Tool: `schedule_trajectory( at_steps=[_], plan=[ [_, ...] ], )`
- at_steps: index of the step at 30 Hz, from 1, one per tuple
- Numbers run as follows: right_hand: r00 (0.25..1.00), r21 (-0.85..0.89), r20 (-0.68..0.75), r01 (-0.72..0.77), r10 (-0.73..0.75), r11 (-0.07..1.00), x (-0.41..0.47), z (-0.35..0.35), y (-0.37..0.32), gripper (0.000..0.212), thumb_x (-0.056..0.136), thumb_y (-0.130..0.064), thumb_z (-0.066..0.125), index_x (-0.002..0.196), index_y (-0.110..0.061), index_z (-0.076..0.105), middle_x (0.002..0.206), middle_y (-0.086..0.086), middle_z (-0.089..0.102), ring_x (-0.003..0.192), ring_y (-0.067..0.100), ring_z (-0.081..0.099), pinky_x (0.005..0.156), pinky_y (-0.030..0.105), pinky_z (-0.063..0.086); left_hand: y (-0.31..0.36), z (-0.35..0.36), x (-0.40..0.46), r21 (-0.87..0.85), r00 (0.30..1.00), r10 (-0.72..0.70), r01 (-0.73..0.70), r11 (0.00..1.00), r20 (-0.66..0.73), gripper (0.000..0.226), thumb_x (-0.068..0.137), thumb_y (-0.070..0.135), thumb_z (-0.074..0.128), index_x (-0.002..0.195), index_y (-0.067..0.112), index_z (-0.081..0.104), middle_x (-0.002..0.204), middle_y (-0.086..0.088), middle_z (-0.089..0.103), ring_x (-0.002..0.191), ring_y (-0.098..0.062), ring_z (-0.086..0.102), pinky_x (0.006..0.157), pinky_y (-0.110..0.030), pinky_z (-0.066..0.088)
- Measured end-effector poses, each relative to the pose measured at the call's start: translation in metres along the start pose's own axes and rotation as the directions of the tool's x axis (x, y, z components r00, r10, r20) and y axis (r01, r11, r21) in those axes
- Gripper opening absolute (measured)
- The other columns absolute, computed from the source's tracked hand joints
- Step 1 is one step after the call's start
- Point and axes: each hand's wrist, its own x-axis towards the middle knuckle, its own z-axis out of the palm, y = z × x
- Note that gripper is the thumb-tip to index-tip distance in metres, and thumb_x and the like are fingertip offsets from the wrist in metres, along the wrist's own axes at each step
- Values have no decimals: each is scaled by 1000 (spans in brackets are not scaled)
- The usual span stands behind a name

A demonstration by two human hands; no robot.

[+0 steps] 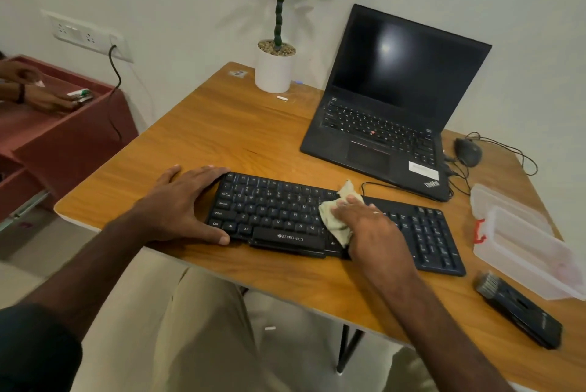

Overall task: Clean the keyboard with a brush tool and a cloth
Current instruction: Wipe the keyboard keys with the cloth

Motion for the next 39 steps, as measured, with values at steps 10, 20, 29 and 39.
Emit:
schedule_trajectory(
  at_steps=[10, 20, 29, 39],
  plan=[
    [958, 270, -272, 170, -94, 948, 29, 24, -62, 44, 92, -2, 55, 134, -15, 60, 139, 5, 61, 136, 22, 49, 117, 41, 36, -2, 0, -1, -12, 1000, 5, -5, 1000, 7, 134, 45, 101, 55, 156, 42, 8, 164, 7, 24, 148, -2, 11, 123, -41, -8],
    [946, 120, -38, 323, -321, 939, 32, 28, -70, 53, 95, 1, 49, 145, -18, 50, 154, 2, 46, 148, 17, 31, 123, 31, 12, -2, -1, 0, -11, 999, -20, 20, 1000, 26, 136, 42, 102, 55, 155, 47, 4, 164, 5, 21, 149, -6, 12, 124, -42, -9],
    [994, -50, -4, 111, -111, 993, -3, 3, 25, 53, 97, -8, 54, 146, -26, 47, 156, -1, 42, 148, 14, 30, 122, 28, 5, -2, 0, 2, -12, 999, -17, 17, 1000, 45, 137, 43, 102, 55, 155, 45, 2, 165, 4, 21, 151, -9, 11, 124, -43, -9],
    [994, 156, -108, 35, -19, 987, 10, 13, -21, 57, 95, -3, 54, 145, -30, 47, 153, -7, 43, 145, 19, 36, 122, 37, 24, -3, 1, 1, -3, 999, -22, 22, 1000, 34, 137, 43, 102, 55, 156, 44, 3, 165, 3, 20, 151, -11, 14, 124, -42, -9]
  ],
)
